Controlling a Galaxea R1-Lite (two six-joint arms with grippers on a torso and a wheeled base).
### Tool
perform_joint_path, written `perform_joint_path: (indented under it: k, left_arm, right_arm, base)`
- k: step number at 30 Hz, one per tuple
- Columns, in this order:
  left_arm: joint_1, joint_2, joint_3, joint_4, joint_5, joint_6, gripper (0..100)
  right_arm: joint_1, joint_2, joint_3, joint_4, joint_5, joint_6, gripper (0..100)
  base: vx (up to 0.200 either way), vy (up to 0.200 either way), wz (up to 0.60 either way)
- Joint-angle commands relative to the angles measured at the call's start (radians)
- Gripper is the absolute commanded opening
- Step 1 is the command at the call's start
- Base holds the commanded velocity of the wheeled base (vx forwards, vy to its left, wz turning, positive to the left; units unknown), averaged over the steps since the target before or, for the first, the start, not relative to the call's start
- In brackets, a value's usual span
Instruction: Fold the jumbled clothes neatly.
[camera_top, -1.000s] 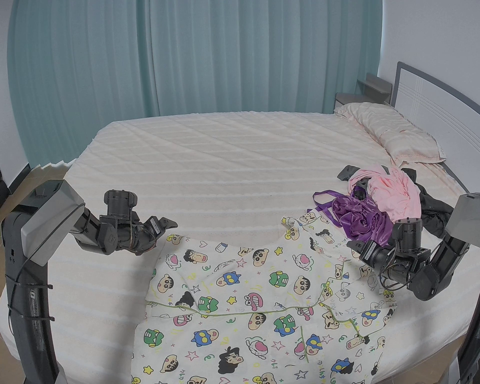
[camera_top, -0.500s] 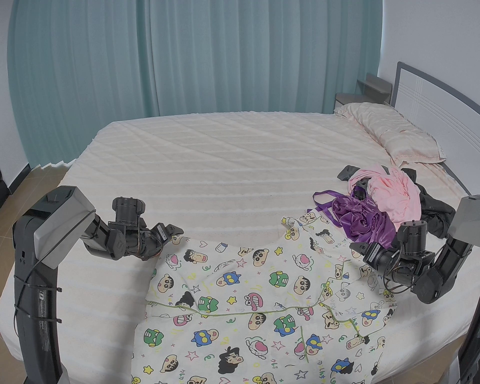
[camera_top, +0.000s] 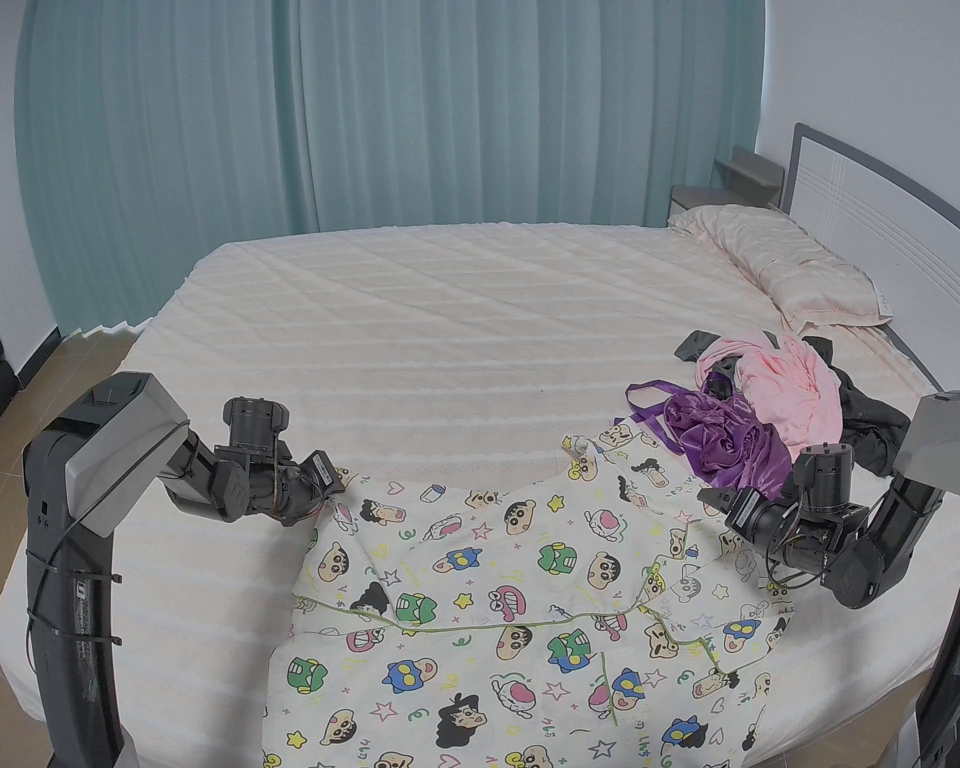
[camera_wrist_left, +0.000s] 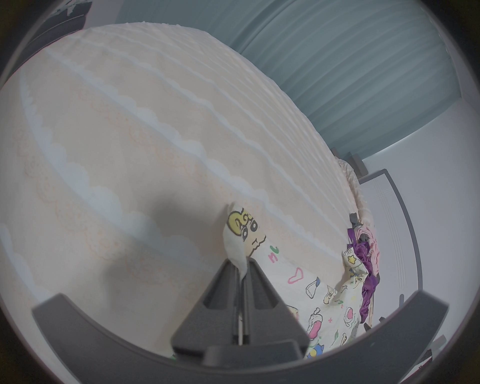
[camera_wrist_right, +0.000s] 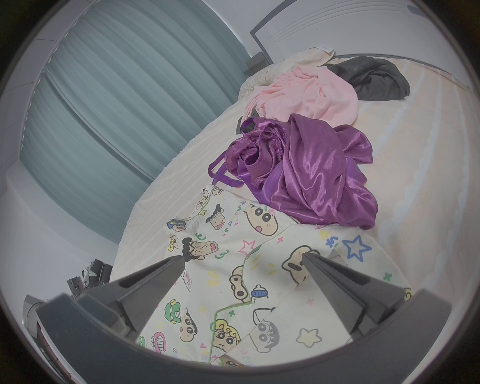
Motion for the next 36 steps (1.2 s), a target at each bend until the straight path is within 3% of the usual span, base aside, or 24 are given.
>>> perform_joint_path:
  k: [1, 20, 34, 35, 36]
  left_arm:
    - [0.01, -0.039, 0.013, -0.002, 0.002, -0.001, 0]
    - [0.096, -0.108, 0.05, -0.001, 0.03, 0.005, 0]
    - [0.094, -0.106, 0.062, 0.004, 0.033, 0.005, 0]
    - [0.094, -0.106, 0.061, 0.004, 0.033, 0.004, 100]
    - [0.096, -0.108, 0.061, 0.005, 0.033, 0.001, 100]
  right_arm:
    - [0.002, 0.005, 0.002, 0.0, 0.0, 0.001, 100]
    - [0.0, 0.005, -0.001, 0.0, 0.0, 0.001, 100]
    - [0.0, 0.014, -0.005, 0.0, 0.002, 0.001, 100]
    - [0.0, 0.014, -0.005, 0.0, 0.002, 0.001, 100]
    - [0.002, 0.014, -0.005, 0.0, 0.002, 0.001, 100]
  base:
    - [0.0, 0.0, 0.0]
    - [0.0, 0.0, 0.0]
    - [0.0, 0.0, 0.0]
    - [0.0, 0.0, 0.0]
    - [0.0, 0.0, 0.0]
